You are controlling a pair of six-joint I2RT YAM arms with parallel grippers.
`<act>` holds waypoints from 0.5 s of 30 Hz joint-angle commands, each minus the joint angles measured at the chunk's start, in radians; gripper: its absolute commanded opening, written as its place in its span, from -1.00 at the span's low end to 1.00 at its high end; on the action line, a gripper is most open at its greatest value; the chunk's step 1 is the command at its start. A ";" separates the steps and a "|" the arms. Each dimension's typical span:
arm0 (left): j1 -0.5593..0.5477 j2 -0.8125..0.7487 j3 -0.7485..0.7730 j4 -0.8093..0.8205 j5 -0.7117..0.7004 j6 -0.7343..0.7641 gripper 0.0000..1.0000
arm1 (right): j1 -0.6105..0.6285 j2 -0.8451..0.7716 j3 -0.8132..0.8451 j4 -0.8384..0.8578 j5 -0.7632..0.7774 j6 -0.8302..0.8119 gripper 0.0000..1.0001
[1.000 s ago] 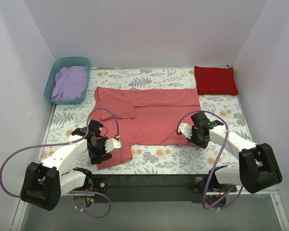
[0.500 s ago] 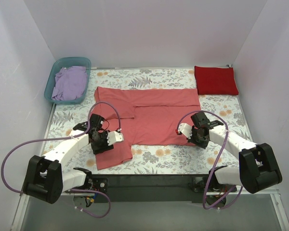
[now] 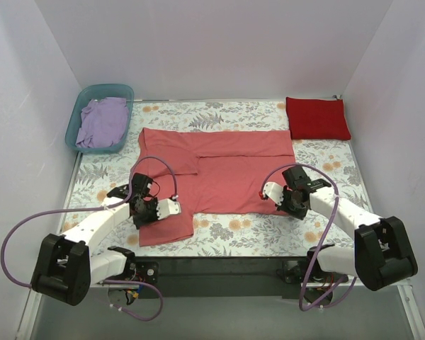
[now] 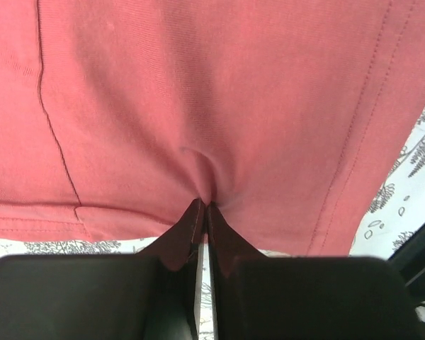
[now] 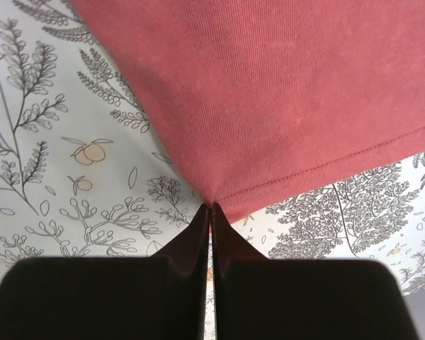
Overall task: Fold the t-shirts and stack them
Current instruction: Fold the tshirt
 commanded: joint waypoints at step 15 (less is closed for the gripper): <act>0.094 -0.125 0.220 -0.316 0.114 -0.013 -1.00 | -0.066 -0.295 0.003 -0.225 -0.057 -0.092 -0.97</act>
